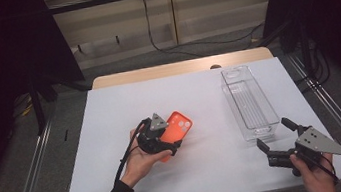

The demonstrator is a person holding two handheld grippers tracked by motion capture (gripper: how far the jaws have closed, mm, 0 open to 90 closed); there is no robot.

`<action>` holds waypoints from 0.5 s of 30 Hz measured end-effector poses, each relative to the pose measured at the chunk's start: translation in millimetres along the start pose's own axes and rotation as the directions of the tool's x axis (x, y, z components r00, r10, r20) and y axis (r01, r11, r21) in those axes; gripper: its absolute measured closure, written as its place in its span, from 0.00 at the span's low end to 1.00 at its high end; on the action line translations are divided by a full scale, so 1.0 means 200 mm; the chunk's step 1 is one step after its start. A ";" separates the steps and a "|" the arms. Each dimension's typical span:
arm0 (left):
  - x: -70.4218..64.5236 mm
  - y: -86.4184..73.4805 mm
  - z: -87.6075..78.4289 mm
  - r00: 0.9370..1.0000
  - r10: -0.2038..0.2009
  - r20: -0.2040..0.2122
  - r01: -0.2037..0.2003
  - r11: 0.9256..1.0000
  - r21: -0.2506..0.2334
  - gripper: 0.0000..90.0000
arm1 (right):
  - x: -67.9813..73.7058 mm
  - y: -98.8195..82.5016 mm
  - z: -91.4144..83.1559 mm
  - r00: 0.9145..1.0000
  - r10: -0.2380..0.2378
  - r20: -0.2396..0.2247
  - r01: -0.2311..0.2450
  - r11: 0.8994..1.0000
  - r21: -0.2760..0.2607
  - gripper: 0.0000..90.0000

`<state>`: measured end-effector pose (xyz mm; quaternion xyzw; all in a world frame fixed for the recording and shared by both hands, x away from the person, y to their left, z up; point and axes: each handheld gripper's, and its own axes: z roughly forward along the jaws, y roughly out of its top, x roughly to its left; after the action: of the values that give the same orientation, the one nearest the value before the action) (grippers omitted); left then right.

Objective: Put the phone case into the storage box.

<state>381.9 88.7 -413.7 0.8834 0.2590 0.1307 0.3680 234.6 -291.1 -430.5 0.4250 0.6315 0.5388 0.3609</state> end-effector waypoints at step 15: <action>-0.02 -0.05 -0.10 0.999 -0.012 -0.038 0.010 0.999 -0.051 0.18 | 0.08 0.06 0.07 0.997 0.049 -0.063 -0.050 0.999 -0.006 0.00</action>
<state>367.2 104.3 -407.7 0.8697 0.2676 0.1518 0.3861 244.0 -270.2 -421.5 0.4221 0.6297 0.5630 0.3290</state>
